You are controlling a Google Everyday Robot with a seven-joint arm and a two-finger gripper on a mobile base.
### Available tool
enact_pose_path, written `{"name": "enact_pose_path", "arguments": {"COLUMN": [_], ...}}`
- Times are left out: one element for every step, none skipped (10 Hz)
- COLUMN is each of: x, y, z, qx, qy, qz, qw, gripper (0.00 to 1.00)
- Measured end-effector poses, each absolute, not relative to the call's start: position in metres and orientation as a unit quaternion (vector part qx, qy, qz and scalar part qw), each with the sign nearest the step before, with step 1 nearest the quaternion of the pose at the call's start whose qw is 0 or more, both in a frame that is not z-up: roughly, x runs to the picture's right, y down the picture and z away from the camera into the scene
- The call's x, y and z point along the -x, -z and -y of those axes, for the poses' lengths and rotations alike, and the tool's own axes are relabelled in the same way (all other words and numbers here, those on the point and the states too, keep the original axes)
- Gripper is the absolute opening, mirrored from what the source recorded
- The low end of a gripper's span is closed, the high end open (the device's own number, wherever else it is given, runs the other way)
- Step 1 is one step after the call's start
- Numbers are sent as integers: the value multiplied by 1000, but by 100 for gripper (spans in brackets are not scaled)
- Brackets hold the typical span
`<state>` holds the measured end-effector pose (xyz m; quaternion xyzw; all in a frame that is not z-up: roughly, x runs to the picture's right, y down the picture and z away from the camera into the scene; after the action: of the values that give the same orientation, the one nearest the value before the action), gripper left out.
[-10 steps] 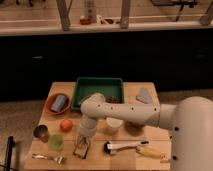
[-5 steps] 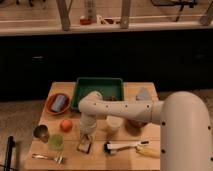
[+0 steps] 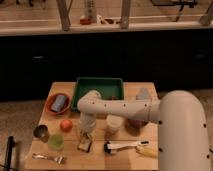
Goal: Wipe table surface with eraser
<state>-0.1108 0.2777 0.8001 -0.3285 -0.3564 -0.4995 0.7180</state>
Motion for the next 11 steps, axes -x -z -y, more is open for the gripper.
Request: {"name": "enact_pose_path", "arguments": {"x": [113,119,133,146,161,167,170,167,160,147,134], "y": [-799,-793,-784,-777,-767,-762,-757,-750,-747,-745,-745], "z": [-277,-273,-269,-268,-268,-270,-272,-279,-286,-294,-299], "qx": [324,312,299,292,283,280,279,282,288,303,314], "qy": [503,511,518,524,530,531,531,530,527,526,522], "qz": [359,367,378,386,396,403,409,417,421,421,418], "qw": [716,712,706,701,695,691,688,682,679,674,674], "gripper": [0,0,0,0,0,0,0,0,0,0,0]}}
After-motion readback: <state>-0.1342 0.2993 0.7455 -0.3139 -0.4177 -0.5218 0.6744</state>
